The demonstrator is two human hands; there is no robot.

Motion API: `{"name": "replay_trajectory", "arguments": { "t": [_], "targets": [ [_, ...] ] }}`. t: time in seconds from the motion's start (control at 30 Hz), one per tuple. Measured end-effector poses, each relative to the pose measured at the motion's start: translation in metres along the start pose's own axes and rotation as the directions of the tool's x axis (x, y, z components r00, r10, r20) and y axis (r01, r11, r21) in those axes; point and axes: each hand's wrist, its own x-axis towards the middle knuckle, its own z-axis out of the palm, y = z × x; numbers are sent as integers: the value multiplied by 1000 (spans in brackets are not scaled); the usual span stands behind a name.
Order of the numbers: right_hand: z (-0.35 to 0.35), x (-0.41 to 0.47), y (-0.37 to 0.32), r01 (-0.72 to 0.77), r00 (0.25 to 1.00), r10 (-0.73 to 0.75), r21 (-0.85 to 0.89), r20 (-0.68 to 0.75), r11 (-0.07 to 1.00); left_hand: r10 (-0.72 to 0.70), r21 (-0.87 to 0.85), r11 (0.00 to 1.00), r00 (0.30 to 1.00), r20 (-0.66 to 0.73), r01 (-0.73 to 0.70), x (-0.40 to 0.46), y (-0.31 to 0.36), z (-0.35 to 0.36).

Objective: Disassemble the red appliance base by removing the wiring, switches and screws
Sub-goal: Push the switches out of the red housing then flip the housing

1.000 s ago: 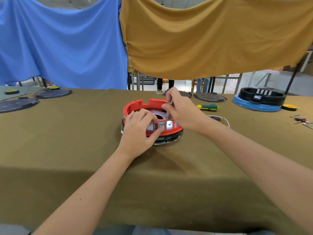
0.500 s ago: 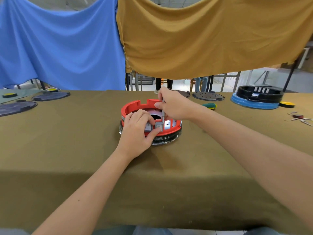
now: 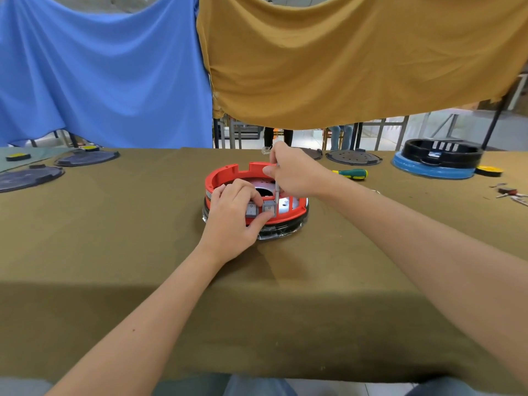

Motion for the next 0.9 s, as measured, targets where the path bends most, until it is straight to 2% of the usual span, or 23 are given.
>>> {"name": "replay_trajectory", "arguments": {
  "t": [0.13,0.2,0.27,0.4,0.47,0.7,0.8,0.9],
  "targets": [
    [-5,5,-6,-45,996,46,-14,73,999,-1,-13,1000,1000,2,1,0,0,-1],
    [-6,2,-7,-28,998,29,-22,61,999,1,-22,1000,1000,0,-1,1,0,-1],
    [-2,-5,-5,14,1000,-14,-26,15,1000,6,-23,1000,1000,-4,-6,1,0,-1],
    [15,-20,0,76,980,-84,-53,-179,996,1,-24,1000,1000,-19,-2,1,2,-2],
    [19,-23,0,73,974,-87,-72,-208,995,-3,-23,1000,1000,-14,2,1,2,-1],
    [3,-4,-18,-23,1000,25,-228,4,973,-16,-22,1000,1000,-9,15,1,0,0],
    [1,-4,-15,-9,1000,14,-194,23,981,-28,-39,999,1000,-9,28,1,0,0],
    [1,-9,-8,30,993,-31,-10,-115,999,-64,-45,997,998,-4,63,0,-3,2]
  ]
}}
